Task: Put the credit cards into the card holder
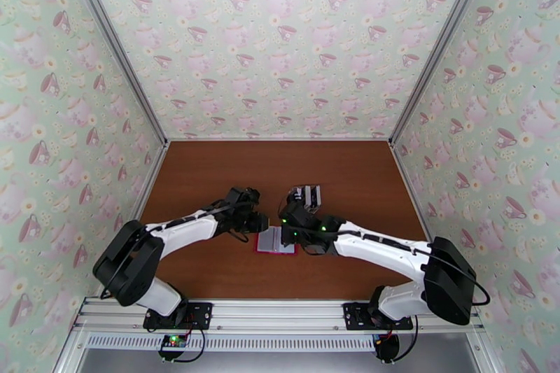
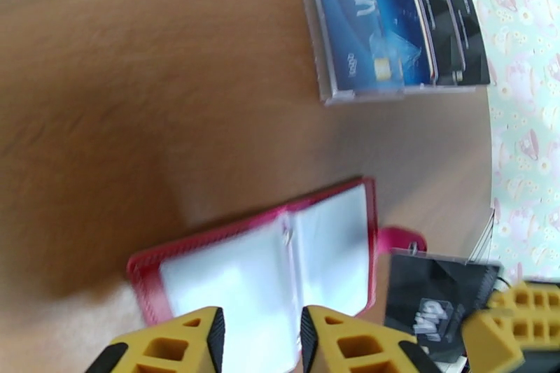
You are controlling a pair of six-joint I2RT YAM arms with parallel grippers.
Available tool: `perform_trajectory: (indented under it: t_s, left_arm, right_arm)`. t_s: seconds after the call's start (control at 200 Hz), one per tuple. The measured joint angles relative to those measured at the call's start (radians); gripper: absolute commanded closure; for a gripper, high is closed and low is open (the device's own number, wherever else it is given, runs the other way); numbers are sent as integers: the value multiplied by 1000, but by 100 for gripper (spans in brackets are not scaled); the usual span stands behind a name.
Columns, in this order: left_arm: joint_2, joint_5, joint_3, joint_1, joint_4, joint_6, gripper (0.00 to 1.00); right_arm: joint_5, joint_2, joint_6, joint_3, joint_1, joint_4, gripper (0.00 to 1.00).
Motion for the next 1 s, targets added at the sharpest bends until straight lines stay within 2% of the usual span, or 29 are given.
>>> perform_trajectory:
  t_s: [0.19, 0.446, 0.816, 1.002]
  left_arm:
    - [-27, -4, -55, 0, -5, 3, 63]
    - [-17, 0, -89, -3, 6, 9, 61]
    - [50, 25, -100, -11, 76, 6, 60]
    - [52, 26, -105, -11, 87, -4, 65]
  right_arm:
    - [-141, -71, 59, -142, -84, 174, 100]
    - [-301, -84, 147, -333, -160, 473, 100]
    - [-381, -6, 235, -437, -189, 787, 100]
    - [-395, 29, 253, -454, -212, 865, 100]
